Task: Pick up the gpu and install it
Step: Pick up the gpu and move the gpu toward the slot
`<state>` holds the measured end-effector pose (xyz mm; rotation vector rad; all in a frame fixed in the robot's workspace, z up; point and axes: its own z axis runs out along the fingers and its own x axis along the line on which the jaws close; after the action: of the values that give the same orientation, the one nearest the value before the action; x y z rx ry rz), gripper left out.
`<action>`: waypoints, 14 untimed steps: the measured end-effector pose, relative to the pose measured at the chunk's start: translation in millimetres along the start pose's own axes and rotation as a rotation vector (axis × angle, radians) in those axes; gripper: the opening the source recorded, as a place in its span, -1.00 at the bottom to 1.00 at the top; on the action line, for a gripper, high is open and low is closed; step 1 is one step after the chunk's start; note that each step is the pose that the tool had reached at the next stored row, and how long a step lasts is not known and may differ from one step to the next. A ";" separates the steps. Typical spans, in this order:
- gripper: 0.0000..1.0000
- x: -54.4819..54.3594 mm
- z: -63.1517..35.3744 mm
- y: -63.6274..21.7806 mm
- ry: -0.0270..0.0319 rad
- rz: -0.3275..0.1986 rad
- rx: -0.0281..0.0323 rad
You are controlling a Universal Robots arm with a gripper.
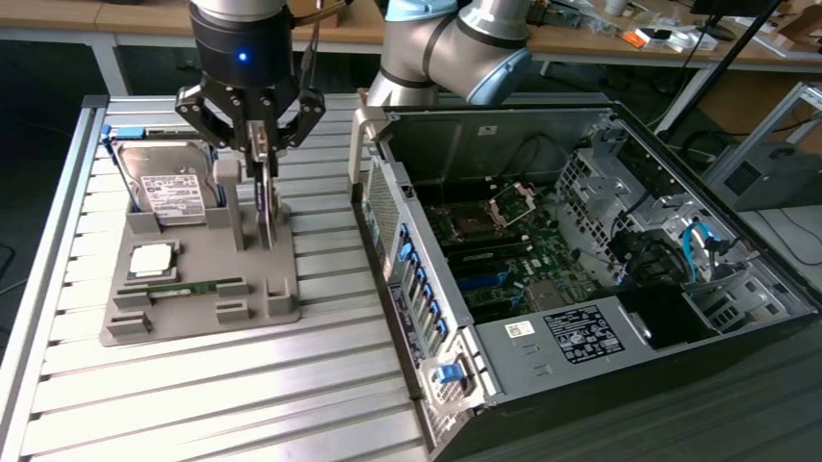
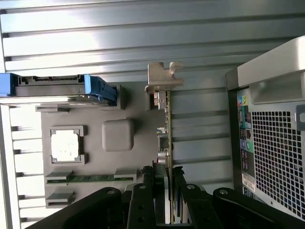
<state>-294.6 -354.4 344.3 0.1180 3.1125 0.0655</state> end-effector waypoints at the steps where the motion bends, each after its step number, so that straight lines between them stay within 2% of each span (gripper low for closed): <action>1: -0.46 0.0 -1.6 0.1 0.0000 0.000 0.0000; 14: -0.46 -0.3 -14.8 0.6 -0.0001 0.000 -0.0001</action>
<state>-294.6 -354.4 359.1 0.1180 3.1124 0.0656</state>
